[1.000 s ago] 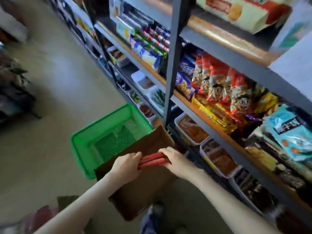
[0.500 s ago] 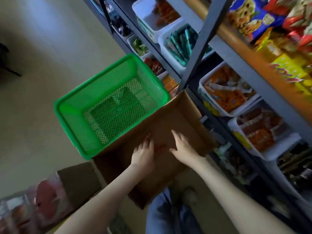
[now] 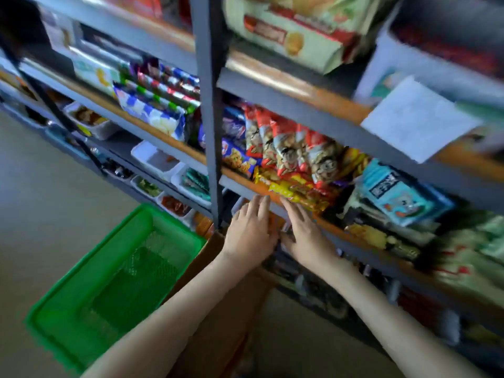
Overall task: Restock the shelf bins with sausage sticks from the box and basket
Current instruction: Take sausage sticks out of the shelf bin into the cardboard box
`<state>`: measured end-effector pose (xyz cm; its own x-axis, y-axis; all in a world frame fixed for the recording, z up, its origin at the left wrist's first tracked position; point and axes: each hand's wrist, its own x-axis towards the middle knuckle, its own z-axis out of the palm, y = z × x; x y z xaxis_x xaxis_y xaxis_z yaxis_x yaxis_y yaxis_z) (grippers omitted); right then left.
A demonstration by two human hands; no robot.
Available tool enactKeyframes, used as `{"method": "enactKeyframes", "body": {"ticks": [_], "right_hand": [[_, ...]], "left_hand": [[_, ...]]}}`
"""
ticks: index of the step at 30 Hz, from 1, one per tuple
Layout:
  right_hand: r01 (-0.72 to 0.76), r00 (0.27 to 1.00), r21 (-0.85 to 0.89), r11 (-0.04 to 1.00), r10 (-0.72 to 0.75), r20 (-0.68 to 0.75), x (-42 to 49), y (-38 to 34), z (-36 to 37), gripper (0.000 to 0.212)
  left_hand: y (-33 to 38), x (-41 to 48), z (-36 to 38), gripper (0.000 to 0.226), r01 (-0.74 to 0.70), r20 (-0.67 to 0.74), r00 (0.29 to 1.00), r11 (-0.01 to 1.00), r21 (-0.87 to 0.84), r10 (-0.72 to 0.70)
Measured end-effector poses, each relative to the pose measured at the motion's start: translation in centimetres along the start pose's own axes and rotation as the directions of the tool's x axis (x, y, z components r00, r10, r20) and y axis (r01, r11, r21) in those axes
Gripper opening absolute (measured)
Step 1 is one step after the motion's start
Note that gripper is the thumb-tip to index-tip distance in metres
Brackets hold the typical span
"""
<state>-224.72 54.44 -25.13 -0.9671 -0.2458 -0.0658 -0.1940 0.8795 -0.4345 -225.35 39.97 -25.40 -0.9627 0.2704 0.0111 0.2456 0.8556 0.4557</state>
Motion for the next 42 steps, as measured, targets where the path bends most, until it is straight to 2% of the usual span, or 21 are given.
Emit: {"method": "enactKeyframes", "body": {"ticks": [3,6,8,12,14,16,18,20,23,25,27,28,30,33,36,39,40,42], "right_hand": [[-0.023,0.976,-0.005,1.0,0.022,-0.215,-3.1,1.3,-7.8,0.068],[0.01,0.895,-0.053,0.999,-0.033,-0.445,-7.0,3.0,-14.7,0.062],[-0.026,0.834,-0.101,0.995,-0.034,-0.55,-9.7,4.1,-18.4,0.06],[-0.077,0.716,-0.199,0.977,-0.085,-0.693,-14.4,6.7,-23.9,0.066],[-0.128,0.668,-0.26,0.957,-0.111,-0.736,-16.3,8.9,-26.0,0.063],[-0.224,0.641,-0.274,0.935,-0.07,-0.764,-17.7,11.5,-27.9,0.064],[-0.306,0.65,-0.275,0.911,-0.011,-0.76,-18.7,14.0,-29.0,0.069],[-0.368,0.693,-0.269,0.89,0.069,-0.717,-19.3,16.1,-29.6,0.074],[-0.415,0.749,-0.371,0.831,0.08,-0.658,-19.2,17.8,-30.0,0.062],[-0.417,0.724,-0.431,0.8,0.007,-0.689,-19.0,18.3,-30.0,0.043],[-0.402,0.687,-0.421,0.813,-0.036,-0.726,-18.7,18.5,-30.0,0.041],[-0.387,0.675,-0.411,0.825,-0.051,-0.736,-18.6,18.7,-29.9,0.041],[-0.351,0.661,-0.39,0.851,-0.069,-0.747,-18.5,19.0,-30.0,0.037],[-0.306,0.702,-0.346,0.887,-0.035,-0.711,-18.6,18.9,-30.5,0.024],[-0.307,0.748,-0.296,0.905,0.037,-0.663,-18.6,18.7,-30.9,0.041],[-0.252,0.718,-0.242,0.937,0.013,-0.696,-18.4,18.2,-32.0,0.048],[-0.23,0.744,-0.247,0.941,0.006,-0.668,-18.3,18.0,-32.8,0.048],[-0.154,0.856,-0.212,0.965,0.023,-0.517,-17.8,18.1,-34.6,0.049]], "left_hand": [[6.8,2.1,-3.7,0.068,-0.227,-0.153,0.962,0.974,0.013,0.227],[13.8,3.4,-6.3,0.066,-0.464,-0.294,0.84,0.885,0.044,0.456],[18.2,3.9,-7.6,0.068,-0.566,-0.344,0.753,0.819,0.098,0.561],[25.1,4.5,-8.4,0.068,-0.696,-0.421,0.585,0.695,0.177,0.693],[28.0,4.6,-8.2,0.065,-0.725,-0.418,0.522,0.645,0.241,0.743],[30.3,5.0,-7.8,0.067,-0.721,-0.378,0.479,0.601,0.344,0.792],[32.2,5.7,-7.3,0.077,-0.702,-0.32,0.468,0.567,0.43,0.823],[33.7,6.4,-6.9,0.083,-0.677,-0.273,0.476,0.546,0.493,0.836],[35.1,7.5,-6.0,0.082,-0.626,-0.232,0.499,0.532,0.57,0.835],[35.7,8.3,-5.2,0.061,-0.606,-0.232,0.477,0.509,0.611,0.848],[36.2,8.6,-4.8,0.031,-0.623,-0.248,0.444,0.495,0.605,0.861],[36.3,8.6,-4.8,0.025,-0.634,-0.242,0.446,0.495,0.594,0.861],[36.6,8.6,-5.0,0.035,-0.628,-0.224,0.469,0.501,0.595,0.854],[36.8,8.6,-4.9,0.053,-0.621,-0.213,0.502,0.521,0.585,0.838],[36.7,8.8,-4.7,0.06,-0.618,-0.191,0.526,0.527,0.584,0.829],[36.5,9.1,-5.1,0.063,-0.656,-0.195,0.503,0.519,0.548,0.842],[36.6,9.2,-5.3,0.058,-0.666,-0.207,0.49,0.517,0.538,0.847],[36.8,9.6,-5.9,0.059,-0.681,-0.209,0.488,0.52,0.516,0.847]]}}
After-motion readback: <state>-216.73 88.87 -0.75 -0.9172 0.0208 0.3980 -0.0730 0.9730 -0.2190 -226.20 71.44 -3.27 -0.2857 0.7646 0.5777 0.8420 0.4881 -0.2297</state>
